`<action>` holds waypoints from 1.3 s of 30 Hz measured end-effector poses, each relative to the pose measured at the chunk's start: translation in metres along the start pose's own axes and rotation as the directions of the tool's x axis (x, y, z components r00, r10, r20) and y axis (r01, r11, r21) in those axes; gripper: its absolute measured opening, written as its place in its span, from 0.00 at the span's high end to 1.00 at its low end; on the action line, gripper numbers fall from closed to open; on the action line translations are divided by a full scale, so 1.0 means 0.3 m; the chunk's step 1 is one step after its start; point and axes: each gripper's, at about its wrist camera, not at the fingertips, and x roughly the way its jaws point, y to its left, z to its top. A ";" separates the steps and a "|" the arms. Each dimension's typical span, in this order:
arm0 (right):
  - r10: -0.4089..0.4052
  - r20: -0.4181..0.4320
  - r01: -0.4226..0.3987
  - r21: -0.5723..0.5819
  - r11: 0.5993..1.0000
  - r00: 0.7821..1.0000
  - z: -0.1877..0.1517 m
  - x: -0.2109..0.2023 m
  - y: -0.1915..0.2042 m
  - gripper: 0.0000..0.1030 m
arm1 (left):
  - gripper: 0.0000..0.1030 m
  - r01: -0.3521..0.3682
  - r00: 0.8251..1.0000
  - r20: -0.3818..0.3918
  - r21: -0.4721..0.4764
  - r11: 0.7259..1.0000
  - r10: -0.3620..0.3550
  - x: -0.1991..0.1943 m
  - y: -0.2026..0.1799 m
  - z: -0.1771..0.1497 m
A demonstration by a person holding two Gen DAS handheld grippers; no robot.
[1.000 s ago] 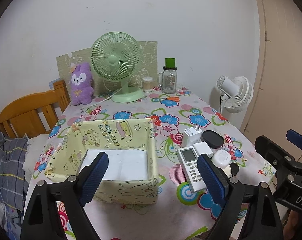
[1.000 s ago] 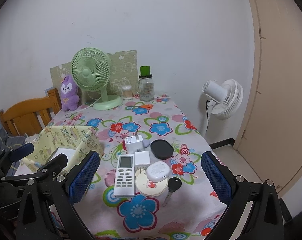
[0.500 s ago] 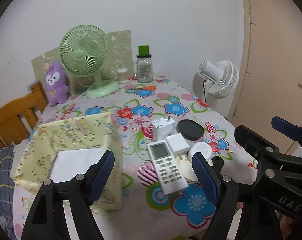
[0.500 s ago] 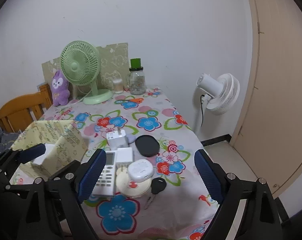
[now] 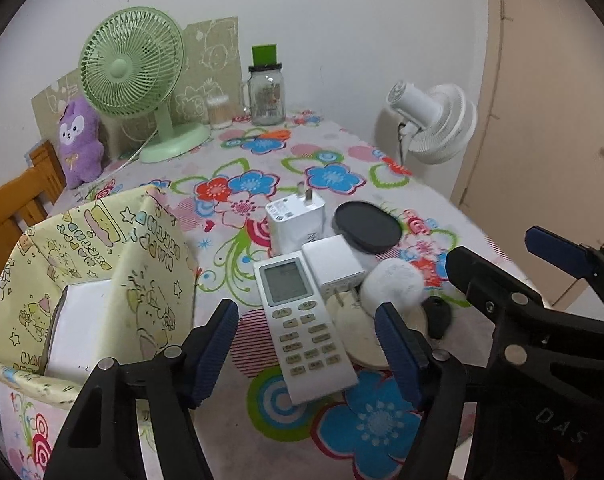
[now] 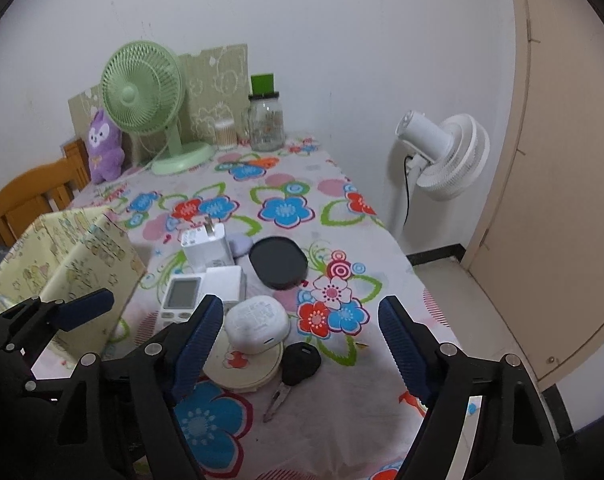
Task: Organize rigid objects
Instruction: 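Grasp the white remote with the left gripper while the right gripper grasps the white dome speaker, then lift and carry the remote with the left gripper while the right carries the speaker toward the box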
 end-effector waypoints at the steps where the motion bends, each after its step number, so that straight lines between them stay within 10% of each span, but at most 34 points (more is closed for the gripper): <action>1: 0.003 -0.012 -0.003 -0.002 1.000 1.000 -0.001 0.017 0.003 0.20 | 0.29 -0.008 1.000 -0.003 -0.001 1.000 0.008 0.008 -0.003 -0.001; 25: 0.087 -0.198 -0.087 0.008 0.996 0.976 -0.021 0.284 0.060 0.20 | 0.48 0.016 0.996 -0.089 -0.058 0.998 -0.022 0.142 0.017 -0.035; 32: 0.114 -0.223 -0.110 0.031 0.993 0.968 -0.023 0.308 0.068 0.42 | 0.49 0.016 0.996 -0.086 -0.073 0.997 -0.022 0.147 0.018 -0.031; 39: 0.111 -0.225 -0.103 0.048 0.994 0.968 -0.016 0.307 0.063 0.43 | 0.51 0.021 0.996 -0.086 -0.083 0.996 -0.028 0.154 0.021 -0.023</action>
